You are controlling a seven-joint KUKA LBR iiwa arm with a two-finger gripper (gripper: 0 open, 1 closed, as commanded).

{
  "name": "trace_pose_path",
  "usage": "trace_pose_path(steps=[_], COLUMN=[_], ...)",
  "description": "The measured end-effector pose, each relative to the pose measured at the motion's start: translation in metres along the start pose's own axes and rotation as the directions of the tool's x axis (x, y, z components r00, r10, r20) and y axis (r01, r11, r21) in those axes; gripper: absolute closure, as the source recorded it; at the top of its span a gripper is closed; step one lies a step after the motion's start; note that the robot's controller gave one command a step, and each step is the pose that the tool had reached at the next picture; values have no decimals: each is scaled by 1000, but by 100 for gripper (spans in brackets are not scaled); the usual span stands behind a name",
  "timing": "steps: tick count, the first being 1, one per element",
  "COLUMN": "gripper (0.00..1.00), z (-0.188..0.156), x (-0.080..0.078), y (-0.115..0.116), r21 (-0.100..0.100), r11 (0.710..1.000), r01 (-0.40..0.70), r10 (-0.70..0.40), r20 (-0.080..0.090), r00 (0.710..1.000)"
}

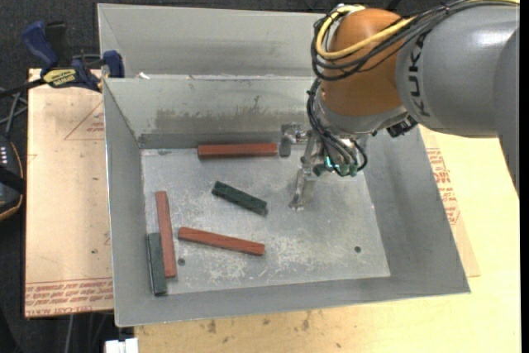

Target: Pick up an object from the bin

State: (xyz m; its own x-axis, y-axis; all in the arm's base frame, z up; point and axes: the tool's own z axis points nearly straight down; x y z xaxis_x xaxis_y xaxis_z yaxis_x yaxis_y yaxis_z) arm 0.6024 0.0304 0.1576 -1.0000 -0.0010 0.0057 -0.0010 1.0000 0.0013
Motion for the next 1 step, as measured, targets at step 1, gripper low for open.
trace_pose_path(steps=[1], gripper=[0], z=[-4], x=[-2], y=[0], r21=[0], r11=[1000], r01=[0], r10=[0], r20=[7], r00=[1000])
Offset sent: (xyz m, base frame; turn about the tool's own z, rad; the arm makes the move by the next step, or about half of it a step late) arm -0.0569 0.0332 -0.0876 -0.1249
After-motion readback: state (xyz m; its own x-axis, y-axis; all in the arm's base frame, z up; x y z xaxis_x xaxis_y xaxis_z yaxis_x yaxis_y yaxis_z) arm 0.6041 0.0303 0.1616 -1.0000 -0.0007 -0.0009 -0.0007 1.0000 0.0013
